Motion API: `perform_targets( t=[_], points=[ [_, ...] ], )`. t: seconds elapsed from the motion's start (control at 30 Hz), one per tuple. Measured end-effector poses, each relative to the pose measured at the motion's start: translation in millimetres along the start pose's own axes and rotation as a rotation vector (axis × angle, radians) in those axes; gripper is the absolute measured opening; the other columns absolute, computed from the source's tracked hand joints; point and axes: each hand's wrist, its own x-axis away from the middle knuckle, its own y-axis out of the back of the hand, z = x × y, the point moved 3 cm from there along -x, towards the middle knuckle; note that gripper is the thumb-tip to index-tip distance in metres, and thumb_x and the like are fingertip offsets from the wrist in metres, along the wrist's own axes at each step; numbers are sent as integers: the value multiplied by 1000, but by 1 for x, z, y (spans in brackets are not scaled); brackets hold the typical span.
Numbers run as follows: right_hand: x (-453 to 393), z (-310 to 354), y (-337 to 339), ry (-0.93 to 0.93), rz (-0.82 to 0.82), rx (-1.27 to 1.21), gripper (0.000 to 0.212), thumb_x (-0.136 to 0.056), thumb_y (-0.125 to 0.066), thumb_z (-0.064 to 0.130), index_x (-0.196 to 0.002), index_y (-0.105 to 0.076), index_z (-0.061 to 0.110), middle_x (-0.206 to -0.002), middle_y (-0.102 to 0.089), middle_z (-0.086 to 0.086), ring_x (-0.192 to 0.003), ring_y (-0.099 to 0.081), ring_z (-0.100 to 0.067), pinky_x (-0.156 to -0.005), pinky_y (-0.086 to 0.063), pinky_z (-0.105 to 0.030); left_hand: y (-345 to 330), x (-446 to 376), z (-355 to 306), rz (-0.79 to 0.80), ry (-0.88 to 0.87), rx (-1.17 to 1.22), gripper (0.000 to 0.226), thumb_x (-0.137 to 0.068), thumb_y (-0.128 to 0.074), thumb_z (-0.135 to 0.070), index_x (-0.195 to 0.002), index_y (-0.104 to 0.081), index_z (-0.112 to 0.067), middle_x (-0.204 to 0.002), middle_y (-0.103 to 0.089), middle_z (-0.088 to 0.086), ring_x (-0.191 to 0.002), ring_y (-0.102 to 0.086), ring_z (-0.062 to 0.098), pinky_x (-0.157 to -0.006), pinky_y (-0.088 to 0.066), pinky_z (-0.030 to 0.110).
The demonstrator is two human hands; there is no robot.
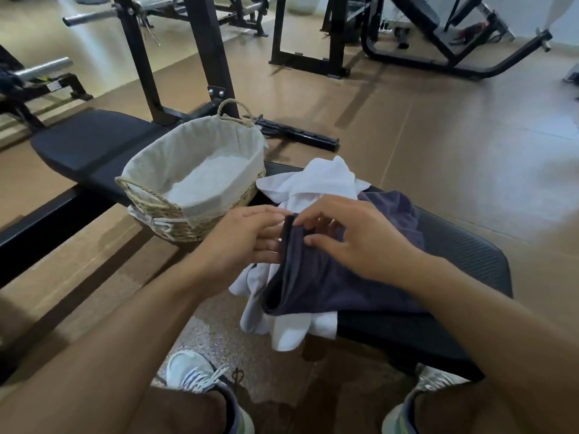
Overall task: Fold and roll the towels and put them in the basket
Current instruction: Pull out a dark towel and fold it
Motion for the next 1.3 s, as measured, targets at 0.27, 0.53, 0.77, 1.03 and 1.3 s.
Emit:
perform_targets(
  t=[0.27, 0.53, 0.77, 1.03, 1.3],
  points=[
    [9, 2, -3, -85, -124, -37, 15, -96, -63, 29, -101, -76, 25, -93, -68, 16, -91, -62, -4, -82, -49, -23, -8, -1, 4, -42, -15, -23, 25, -86, -75, -13, -109, -71, -5, -92, -77, 16, -72, -74, 19, -64, -58, 22],
    [22, 6, 3, -316, -129, -163, 7, -85, -78, 33, -91, -78, 30, -84, -75, 19, -83, -67, 10, -80, -51, -9, -18, -1, 3, -87, -39, 37, 16, -86, -75, -10, -99, -70, -2, -79, -76, 11, -70, -74, 18, -66, -59, 23],
    [21, 0, -3, -439, -19, -240, 6, -82, -79, 24, -80, -73, 25, -72, -74, 11, -67, -68, 1, -68, -55, -21, -20, 2, 7, -43, -69, -92, 14, -88, -69, 3, -99, -70, -6, -89, -78, 13, -79, -74, 20, -71, -60, 29],
    [24, -2, -2, -452, -69, -233, 12, -80, -79, 21, -76, -68, 22, -68, -72, 6, -64, -66, -3, -65, -54, -20, -25, 4, 6, -97, -249, -422, 44, -69, -81, 0, -106, -72, -22, -92, -76, -1, -79, -71, 13, -73, -61, 32],
    [23, 2, -4, -442, -110, -133, 12, -80, -72, 18, -85, -65, 25, -64, -66, 6, -64, -61, -2, -58, -44, -13, -27, 3, 7, -140, -259, -387, 41, -63, -71, -9, -102, -74, -20, -87, -75, 2, -80, -72, 21, -74, -60, 35]
  ],
)
